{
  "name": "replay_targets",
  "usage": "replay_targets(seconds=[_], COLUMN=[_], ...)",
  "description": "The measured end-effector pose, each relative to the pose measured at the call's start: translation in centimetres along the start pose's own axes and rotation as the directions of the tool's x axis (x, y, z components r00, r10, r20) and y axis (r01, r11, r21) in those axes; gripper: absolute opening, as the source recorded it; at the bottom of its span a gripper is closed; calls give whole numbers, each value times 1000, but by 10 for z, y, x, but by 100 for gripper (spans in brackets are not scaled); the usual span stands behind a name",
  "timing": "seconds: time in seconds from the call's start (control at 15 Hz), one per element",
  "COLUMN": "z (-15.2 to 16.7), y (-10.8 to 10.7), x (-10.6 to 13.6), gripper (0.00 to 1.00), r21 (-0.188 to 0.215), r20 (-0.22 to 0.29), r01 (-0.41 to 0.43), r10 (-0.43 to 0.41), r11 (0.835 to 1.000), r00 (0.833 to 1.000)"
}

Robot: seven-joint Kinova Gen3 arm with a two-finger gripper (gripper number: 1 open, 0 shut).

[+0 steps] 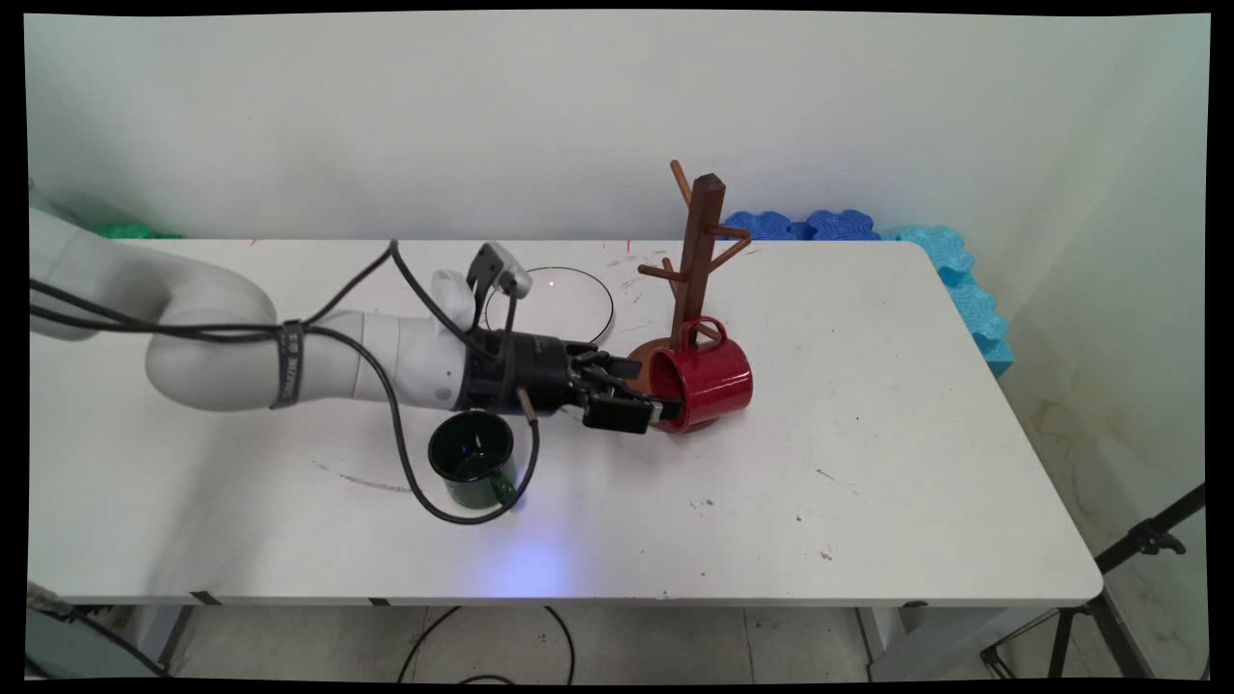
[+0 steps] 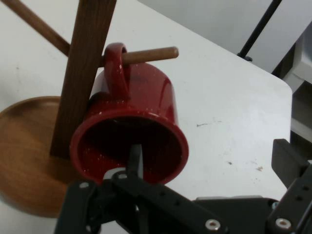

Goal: Pick up the red mug from the rack

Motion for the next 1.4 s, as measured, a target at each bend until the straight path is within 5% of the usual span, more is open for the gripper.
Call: replay_targets(seconds=[0.6, 1.4], z=[25, 50], y=[-5, -3], x=[-17, -17], gripper=[100, 100], r21=[-5, 11], r20=[-61, -42], r01=[-1, -32], r10=[0, 33], r11=[1000, 999], r00=[998, 999])
